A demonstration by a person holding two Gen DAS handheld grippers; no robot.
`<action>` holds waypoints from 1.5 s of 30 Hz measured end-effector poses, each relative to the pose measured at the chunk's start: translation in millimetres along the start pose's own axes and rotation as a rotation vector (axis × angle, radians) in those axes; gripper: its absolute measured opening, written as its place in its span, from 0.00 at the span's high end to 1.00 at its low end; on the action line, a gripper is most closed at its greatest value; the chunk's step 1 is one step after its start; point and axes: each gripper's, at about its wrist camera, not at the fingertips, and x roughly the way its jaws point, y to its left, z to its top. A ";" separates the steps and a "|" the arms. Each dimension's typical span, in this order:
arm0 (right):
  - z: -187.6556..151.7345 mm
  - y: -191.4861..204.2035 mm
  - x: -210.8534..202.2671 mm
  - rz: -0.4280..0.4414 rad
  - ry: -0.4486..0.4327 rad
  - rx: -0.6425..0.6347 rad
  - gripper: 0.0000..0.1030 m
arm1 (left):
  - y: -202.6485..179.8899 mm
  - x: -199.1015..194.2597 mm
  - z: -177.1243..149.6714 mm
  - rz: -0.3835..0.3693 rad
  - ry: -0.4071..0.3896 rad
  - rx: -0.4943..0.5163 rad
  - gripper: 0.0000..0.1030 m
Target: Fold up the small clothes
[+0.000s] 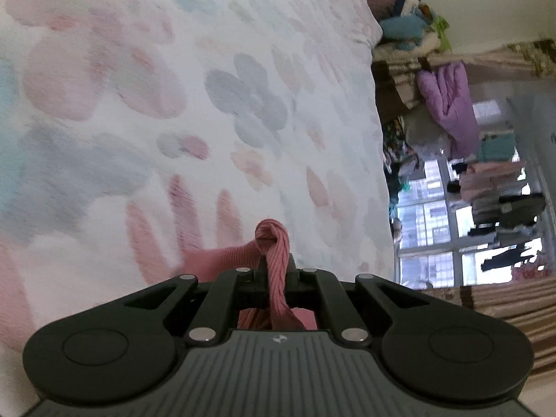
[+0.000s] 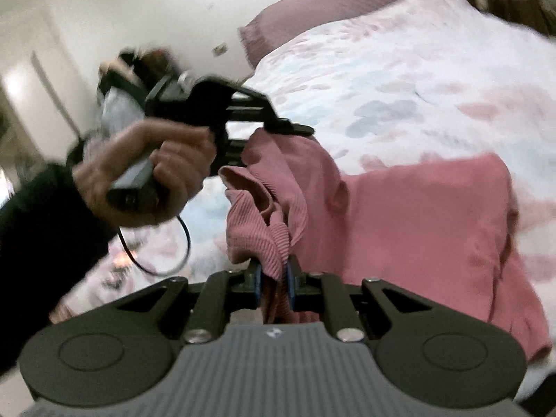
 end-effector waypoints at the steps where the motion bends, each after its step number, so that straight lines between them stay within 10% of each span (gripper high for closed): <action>1: 0.8 -8.2 -4.0 0.006 -0.009 0.036 0.91 | -6.6 5.4 -1.9 0.006 0.005 0.011 0.95; 20: -20.4 -142.5 -77.6 0.022 -0.159 0.560 0.91 | -97.3 120.1 -48.7 0.100 0.075 0.122 0.93; 25: -34.3 -159.7 -81.1 -0.070 -0.095 0.644 0.84 | -106.6 142.6 -61.3 0.178 0.128 0.204 0.70; 35: -29.4 -141.7 -101.5 -0.227 -0.061 0.438 0.63 | -91.5 47.0 -89.0 0.097 -0.055 0.372 0.39; 45: 35.9 -115.6 -56.3 -0.259 -0.012 -0.010 0.59 | -38.1 20.7 -176.4 0.178 0.053 0.397 0.39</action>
